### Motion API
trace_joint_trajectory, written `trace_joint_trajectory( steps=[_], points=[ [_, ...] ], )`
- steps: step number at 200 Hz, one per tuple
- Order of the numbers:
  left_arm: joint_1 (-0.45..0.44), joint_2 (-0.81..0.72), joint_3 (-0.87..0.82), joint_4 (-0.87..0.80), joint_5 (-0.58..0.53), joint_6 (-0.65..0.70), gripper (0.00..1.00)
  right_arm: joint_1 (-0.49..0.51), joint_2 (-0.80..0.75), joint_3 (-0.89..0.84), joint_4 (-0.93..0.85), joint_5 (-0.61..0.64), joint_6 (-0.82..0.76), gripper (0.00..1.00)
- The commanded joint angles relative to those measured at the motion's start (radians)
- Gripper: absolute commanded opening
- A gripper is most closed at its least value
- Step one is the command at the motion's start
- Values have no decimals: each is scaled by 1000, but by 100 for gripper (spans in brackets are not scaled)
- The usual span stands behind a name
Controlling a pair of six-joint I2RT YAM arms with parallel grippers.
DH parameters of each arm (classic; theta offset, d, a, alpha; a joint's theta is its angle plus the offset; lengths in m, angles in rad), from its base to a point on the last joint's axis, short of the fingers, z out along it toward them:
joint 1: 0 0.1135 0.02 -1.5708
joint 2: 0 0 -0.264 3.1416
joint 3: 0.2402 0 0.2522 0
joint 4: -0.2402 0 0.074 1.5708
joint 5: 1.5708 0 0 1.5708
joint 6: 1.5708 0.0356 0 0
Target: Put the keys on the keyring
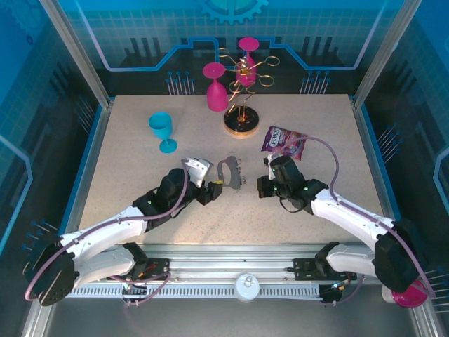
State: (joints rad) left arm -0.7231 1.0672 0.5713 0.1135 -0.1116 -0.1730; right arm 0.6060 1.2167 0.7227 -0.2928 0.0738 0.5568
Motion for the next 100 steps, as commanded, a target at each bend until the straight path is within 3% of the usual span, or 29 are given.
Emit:
trace_joint_trajectory(
  steps=[1, 26, 56, 100],
  points=[
    [-2, 66, 77, -129, -34, -255, 65, -12, 73, 55, -248, 14, -20, 0],
    [-2, 213, 195, -239, 40, -346, 65, -16, 141, 65, -262, -9, -26, 0],
    [-17, 403, 345, -368, 94, -348, 65, -31, 175, 42, -198, -48, -20, 0],
    [-78, 639, 568, -559, -1, -321, 60, -56, 99, -15, -190, -46, -10, 0]
  ],
)
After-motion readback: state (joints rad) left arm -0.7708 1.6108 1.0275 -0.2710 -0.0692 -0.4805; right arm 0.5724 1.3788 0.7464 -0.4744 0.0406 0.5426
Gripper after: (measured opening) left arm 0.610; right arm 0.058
